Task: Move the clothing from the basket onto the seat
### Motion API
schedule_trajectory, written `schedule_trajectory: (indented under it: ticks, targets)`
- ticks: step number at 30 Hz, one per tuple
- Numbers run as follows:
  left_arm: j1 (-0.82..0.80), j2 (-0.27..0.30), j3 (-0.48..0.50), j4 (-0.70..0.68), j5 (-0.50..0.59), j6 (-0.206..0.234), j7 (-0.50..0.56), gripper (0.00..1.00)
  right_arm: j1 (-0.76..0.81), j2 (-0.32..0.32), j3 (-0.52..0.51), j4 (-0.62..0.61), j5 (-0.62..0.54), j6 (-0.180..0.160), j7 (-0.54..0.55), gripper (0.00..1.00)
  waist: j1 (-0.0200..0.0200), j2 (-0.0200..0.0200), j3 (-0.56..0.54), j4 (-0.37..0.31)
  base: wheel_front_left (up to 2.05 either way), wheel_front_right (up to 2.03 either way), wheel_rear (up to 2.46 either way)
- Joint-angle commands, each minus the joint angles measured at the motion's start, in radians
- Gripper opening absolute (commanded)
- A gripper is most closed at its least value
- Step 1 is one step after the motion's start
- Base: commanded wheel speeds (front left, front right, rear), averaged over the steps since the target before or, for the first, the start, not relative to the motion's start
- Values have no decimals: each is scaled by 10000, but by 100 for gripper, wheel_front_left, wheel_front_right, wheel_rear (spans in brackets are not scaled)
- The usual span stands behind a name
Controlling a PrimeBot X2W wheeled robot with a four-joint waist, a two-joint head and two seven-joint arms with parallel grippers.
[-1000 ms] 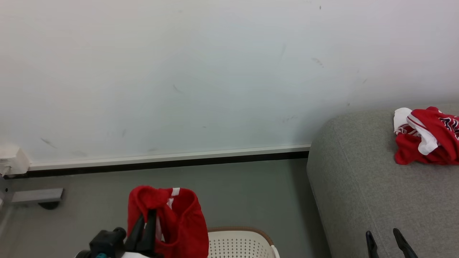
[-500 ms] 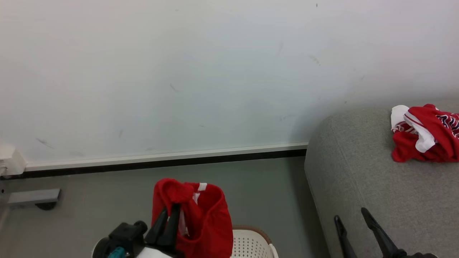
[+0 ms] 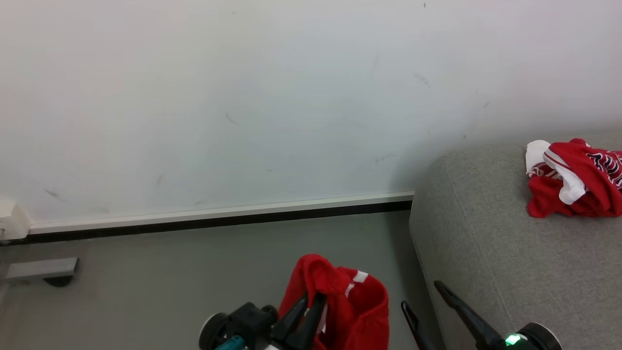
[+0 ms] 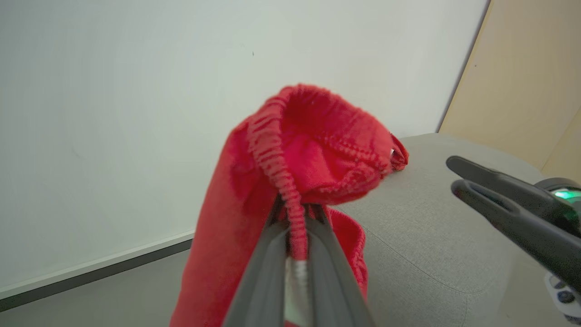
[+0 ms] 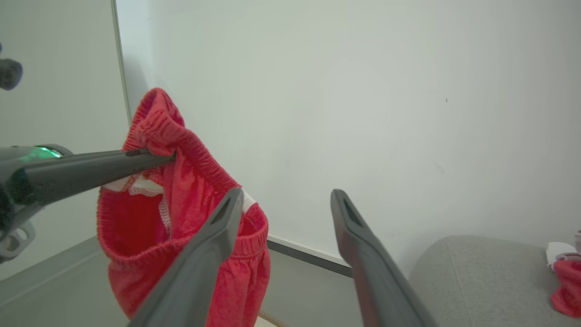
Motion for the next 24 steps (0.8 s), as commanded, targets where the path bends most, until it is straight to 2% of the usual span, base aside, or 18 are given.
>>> schedule_trajectory:
  ticks: [1,14,24]
  targets:
    - [-129,-28,-77,67,14,-58,9,0,-123,-127,148,75,106,-24,10,100,-1,-1,-1,-14,0,0,0]
    - [-696,-374,-1466,423,1,-474,230,0,-829,-817,1737,569,831,-24,215,100,-1,-1,1,-186,0,0,0]
    - [-944,-422,-2414,263,-402,-809,476,0,-1101,-1156,2291,847,1202,-23,510,100,-1,-1,-13,-221,0,0,0]
